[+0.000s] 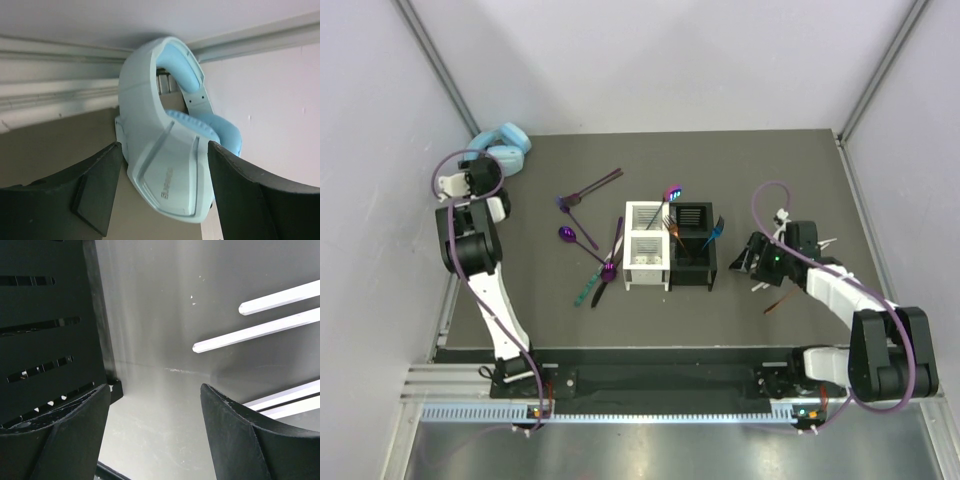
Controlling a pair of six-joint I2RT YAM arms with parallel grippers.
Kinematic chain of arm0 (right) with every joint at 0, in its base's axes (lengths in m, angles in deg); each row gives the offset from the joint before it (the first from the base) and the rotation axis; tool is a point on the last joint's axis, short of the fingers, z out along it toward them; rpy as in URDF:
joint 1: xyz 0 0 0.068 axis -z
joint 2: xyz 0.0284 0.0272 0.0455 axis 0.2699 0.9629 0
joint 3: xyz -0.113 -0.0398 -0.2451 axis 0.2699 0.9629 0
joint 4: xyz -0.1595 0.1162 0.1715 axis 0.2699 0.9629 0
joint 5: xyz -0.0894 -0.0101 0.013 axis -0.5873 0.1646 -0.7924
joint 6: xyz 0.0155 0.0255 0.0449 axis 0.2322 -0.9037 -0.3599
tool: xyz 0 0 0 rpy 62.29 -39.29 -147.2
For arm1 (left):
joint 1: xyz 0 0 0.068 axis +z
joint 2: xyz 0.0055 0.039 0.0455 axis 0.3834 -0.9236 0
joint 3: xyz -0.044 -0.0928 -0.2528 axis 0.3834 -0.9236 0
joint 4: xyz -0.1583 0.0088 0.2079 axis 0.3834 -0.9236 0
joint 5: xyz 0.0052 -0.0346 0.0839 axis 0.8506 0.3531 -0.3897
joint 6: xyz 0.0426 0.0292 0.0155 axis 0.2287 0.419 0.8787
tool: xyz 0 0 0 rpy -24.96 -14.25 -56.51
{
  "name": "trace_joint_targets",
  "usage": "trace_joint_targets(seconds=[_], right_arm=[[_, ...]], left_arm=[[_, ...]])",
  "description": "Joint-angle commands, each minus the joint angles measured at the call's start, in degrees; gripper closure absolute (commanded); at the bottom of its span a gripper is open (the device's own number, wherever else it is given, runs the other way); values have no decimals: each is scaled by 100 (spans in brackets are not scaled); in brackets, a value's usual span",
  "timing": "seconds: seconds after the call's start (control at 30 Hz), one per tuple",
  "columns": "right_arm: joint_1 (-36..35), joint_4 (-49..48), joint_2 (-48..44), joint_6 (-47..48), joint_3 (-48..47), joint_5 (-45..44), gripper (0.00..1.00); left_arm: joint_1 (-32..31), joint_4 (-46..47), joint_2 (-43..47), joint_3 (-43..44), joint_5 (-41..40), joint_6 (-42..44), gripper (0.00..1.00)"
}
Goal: Sort the eating utensils into containers
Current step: Pick up the distractor from the corner of the board.
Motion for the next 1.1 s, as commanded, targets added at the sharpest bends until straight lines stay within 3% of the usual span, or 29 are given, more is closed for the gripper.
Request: trace_joint_targets(seconds=[0.0,0.33,0.67,0.8,1.07], right_arm=[[-111,-268,75,46,36,-79,27],[-287,-409,278,20,44,-141,28],[-349,-523,489,-7,71,-167,28],[-401,-610,586,-68,44,-158,28],[-533,-716,691,-130,79,-158,28]], left_arm=[[248,595,-40,287,463,187,26],[600,736,-567,920,1448,469,24],[758,384,-963,1623,1756,750,24],[811,1110,-945,1509,2238,768,24],[890,1535,-893,1395,2732,600,22]])
